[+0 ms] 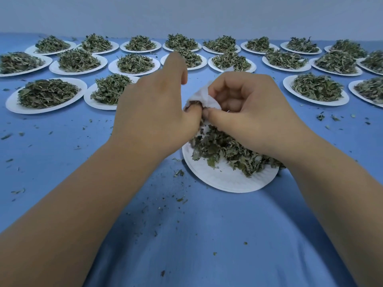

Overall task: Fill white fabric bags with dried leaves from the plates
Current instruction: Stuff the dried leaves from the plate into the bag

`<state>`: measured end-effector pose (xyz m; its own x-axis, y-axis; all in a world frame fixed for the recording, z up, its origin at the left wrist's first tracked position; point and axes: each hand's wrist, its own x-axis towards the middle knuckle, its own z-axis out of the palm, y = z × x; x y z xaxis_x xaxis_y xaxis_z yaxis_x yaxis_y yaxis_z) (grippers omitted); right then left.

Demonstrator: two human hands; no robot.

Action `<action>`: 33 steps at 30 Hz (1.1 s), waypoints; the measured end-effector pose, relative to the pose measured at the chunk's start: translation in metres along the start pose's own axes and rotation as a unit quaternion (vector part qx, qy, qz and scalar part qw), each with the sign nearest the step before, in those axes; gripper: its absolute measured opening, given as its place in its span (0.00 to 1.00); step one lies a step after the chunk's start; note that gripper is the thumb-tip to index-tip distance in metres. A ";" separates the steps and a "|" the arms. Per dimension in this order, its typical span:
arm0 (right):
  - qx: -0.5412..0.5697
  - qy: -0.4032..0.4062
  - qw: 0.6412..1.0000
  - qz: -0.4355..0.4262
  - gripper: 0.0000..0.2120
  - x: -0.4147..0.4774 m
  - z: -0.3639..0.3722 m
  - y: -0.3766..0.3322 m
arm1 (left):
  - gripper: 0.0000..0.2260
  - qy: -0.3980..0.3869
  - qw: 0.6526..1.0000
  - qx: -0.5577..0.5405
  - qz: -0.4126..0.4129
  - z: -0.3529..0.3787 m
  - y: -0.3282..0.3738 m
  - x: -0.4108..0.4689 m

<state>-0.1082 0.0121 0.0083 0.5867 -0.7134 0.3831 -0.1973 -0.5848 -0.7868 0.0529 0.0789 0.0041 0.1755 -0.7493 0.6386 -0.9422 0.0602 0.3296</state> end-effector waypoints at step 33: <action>-0.044 0.068 0.997 -0.014 0.07 -0.005 0.003 -0.003 | 0.14 -0.012 0.995 -0.099 0.016 0.008 0.004 -0.004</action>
<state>-0.1083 0.0186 0.0077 0.4833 -0.7378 0.4713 -0.2542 -0.6334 -0.7309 0.0462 0.0769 -0.0027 0.1365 -0.7604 0.6350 -0.8718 0.2122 0.4414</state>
